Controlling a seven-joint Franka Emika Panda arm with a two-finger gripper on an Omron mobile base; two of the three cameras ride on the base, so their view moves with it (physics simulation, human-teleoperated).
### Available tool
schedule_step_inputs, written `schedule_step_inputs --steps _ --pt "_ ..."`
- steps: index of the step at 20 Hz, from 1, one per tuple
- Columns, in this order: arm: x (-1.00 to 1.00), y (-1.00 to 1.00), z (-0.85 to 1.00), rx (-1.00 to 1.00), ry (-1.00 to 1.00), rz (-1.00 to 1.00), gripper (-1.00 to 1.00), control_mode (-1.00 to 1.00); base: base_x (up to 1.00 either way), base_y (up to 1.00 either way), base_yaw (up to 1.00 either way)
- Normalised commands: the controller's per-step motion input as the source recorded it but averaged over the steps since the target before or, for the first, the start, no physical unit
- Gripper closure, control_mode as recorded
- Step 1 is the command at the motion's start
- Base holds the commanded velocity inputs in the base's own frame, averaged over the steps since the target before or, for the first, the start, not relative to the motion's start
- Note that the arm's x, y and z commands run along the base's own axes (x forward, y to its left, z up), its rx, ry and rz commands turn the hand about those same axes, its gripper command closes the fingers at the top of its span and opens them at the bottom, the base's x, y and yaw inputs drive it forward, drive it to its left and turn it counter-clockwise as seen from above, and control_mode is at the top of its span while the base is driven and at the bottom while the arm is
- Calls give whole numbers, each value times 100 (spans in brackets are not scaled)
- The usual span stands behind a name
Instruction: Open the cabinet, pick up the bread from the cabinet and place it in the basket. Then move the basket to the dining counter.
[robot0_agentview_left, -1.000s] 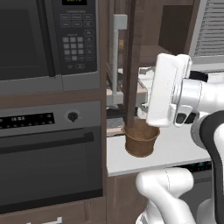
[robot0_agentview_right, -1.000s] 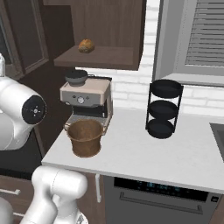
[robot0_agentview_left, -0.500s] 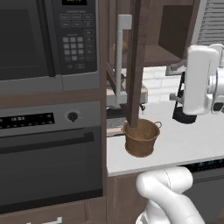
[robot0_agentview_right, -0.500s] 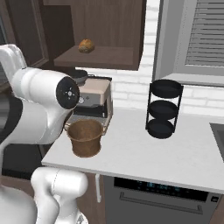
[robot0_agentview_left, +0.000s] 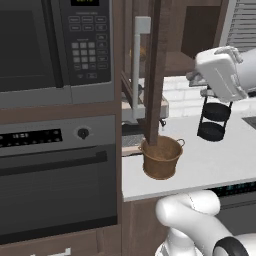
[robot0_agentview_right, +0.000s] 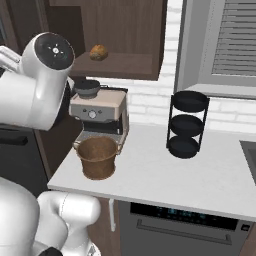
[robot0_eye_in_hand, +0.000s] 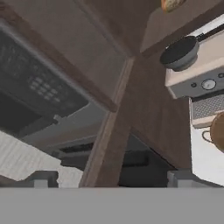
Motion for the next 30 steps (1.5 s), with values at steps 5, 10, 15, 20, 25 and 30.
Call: schedule_step_inputs --steps 5,10,15,20,25,30 --pt "33 -10 -12 -60 -49 -9 -100 -100 0 0 0" --pt "48 -44 6 -39 -9 -9 -100 -100 0 0 0" --pt "54 -33 28 -12 6 -1 -100 -100 0 0 0" --pt "50 4 1 0 -4 0 -100 -100 0 0 0" --pt "36 37 -35 0 -37 0 -100 -100 0 0 0" --pt "75 3 5 0 -14 -5 -100 -100 0 0 0"
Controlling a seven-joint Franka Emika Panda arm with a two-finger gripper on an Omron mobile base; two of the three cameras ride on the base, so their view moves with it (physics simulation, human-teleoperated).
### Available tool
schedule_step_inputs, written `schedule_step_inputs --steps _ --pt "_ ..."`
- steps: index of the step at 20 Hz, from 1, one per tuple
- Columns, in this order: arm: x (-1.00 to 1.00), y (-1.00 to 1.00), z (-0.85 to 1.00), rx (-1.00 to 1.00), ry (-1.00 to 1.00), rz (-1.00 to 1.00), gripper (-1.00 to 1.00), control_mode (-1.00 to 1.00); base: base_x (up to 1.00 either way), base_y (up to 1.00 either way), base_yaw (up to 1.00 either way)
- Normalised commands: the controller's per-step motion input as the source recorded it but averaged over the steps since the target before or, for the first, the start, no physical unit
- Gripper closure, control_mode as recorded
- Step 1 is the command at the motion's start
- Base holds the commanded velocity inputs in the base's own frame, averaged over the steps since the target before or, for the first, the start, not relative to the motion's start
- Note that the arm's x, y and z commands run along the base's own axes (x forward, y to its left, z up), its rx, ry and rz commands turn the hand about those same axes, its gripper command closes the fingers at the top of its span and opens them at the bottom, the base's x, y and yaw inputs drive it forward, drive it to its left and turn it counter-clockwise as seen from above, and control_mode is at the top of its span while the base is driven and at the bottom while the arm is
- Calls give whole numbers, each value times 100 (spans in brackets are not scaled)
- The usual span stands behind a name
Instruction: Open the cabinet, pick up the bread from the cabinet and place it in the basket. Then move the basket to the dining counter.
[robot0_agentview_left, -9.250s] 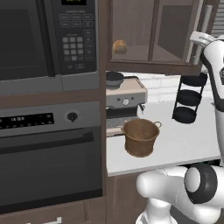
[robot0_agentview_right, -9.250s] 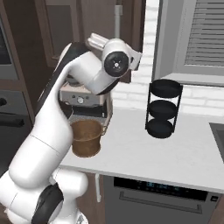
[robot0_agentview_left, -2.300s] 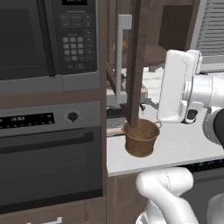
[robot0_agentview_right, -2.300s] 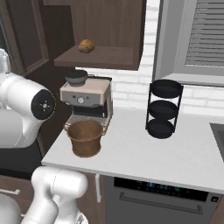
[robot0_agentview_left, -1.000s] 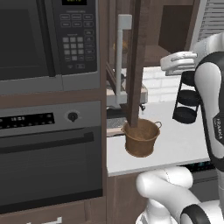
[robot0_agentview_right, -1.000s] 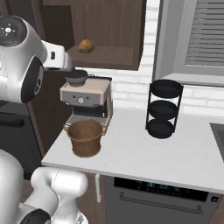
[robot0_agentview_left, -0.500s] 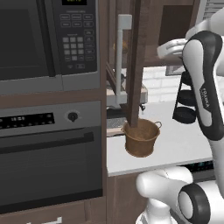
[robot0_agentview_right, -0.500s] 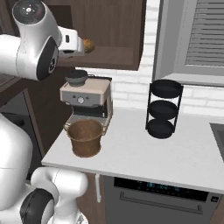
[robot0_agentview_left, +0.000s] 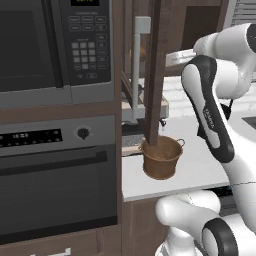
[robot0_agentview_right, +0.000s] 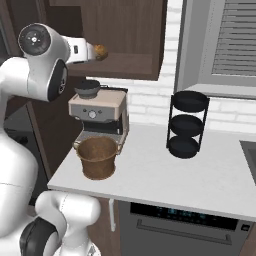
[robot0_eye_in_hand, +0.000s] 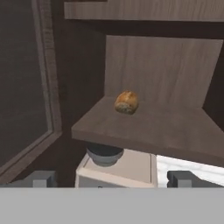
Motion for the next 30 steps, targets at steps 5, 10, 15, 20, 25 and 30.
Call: schedule_step_inputs --steps 5,10,15,20,25,30 --pt "50 0 18 2 5 -6 -100 -100 0 0 0" --pt "46 0 12 7 13 -3 -100 -100 0 0 0" --pt "45 0 0 12 11 0 -100 -100 0 0 0" --pt "34 0 -16 12 1 0 -100 -100 0 0 0" --pt "34 -1 -9 5 0 0 -100 -100 0 0 0" --pt "41 0 -4 3 1 0 -100 -100 0 0 0"
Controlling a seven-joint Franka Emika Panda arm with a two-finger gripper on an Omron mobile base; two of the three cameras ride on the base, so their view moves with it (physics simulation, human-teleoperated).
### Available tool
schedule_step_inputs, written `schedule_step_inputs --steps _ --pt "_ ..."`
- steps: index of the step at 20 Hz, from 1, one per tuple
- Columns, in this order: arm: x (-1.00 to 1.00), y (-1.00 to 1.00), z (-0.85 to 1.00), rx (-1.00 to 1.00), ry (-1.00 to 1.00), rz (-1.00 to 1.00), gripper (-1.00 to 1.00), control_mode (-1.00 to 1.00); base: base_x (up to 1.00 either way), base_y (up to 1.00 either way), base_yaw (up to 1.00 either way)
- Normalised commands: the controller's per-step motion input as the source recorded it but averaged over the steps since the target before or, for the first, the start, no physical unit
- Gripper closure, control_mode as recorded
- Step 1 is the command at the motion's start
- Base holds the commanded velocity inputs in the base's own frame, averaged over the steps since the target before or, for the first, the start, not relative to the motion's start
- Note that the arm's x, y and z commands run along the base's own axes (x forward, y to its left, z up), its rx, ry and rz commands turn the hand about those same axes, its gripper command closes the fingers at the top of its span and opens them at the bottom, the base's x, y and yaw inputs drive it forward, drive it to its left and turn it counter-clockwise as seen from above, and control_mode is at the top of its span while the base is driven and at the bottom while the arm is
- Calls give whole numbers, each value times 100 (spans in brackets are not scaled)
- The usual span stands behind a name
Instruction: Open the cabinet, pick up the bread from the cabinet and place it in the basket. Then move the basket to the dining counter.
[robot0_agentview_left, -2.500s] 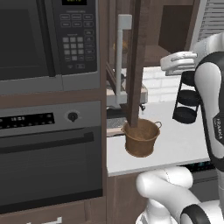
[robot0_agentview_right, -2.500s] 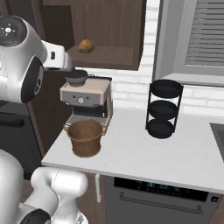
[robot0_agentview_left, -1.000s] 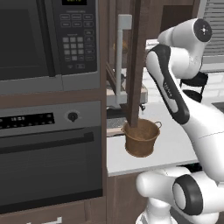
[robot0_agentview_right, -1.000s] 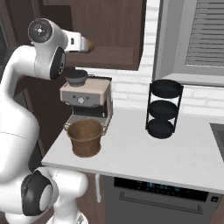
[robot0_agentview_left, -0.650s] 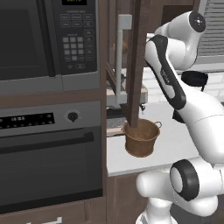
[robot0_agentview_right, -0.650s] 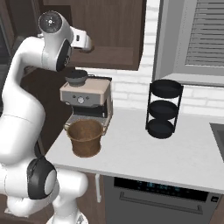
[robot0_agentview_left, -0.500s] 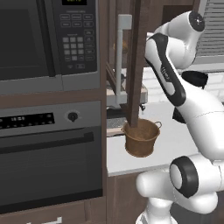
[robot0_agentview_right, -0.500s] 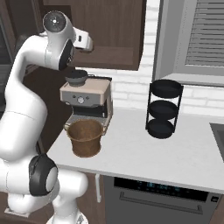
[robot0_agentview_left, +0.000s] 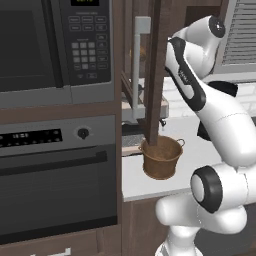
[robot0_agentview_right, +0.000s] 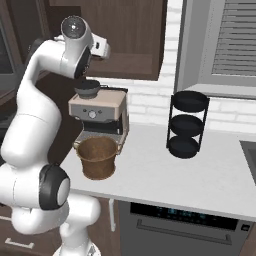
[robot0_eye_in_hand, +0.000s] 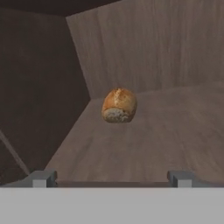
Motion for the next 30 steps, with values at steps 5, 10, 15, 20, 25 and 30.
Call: schedule_step_inputs --steps 5,10,15,20,25,30 --pt "42 0 -7 2 5 0 -100 -100 0 0 0" --pt "40 1 -12 1 3 0 -100 -100 0 0 0" --pt "33 19 -19 1 5 0 -100 -100 0 0 0" --pt "38 22 -10 0 1 0 -100 -100 0 0 0" --pt "47 3 -7 0 4 0 -100 -100 0 0 0" --pt "52 0 -1 0 6 0 -100 -100 0 0 0"
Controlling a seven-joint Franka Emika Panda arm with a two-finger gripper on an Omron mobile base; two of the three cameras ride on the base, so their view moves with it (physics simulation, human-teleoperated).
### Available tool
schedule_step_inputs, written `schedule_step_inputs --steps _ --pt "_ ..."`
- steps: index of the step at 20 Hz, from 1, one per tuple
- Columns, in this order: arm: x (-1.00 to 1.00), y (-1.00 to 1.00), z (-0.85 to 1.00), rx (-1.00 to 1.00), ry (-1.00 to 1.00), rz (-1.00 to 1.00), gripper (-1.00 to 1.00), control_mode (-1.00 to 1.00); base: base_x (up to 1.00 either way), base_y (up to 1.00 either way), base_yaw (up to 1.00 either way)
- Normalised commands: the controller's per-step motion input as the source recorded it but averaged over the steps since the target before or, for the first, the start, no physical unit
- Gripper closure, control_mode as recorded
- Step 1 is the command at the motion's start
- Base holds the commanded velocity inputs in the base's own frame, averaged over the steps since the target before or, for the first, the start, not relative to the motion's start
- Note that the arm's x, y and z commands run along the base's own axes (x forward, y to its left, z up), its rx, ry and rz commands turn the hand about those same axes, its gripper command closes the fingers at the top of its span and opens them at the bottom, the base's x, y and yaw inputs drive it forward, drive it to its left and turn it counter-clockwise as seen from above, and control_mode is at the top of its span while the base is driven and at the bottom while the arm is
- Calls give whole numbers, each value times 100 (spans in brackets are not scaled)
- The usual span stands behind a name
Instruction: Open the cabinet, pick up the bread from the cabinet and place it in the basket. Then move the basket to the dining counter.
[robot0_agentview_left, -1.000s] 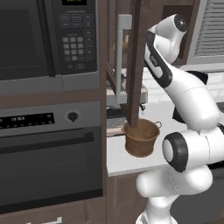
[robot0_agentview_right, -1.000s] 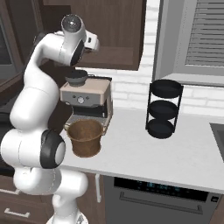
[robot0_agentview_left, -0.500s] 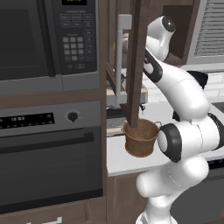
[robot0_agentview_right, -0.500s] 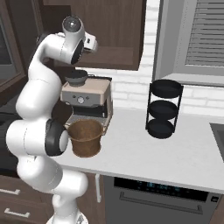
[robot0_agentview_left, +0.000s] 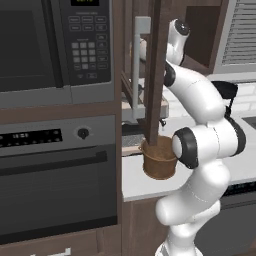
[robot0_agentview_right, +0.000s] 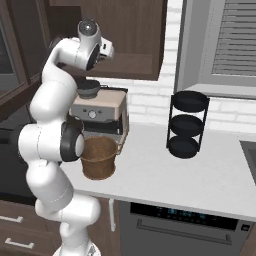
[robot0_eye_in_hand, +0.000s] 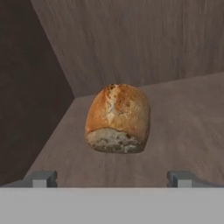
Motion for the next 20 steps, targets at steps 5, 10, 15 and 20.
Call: schedule_step_inputs --steps 5,10,15,20 --pt "51 8 0 0 2 0 -100 -100 0 0 0" --pt "36 1 0 0 1 0 -100 -100 0 0 0" --pt "25 0 -5 0 0 0 -100 -100 0 0 0" --pt "20 8 -12 0 0 0 -100 -100 0 0 0"
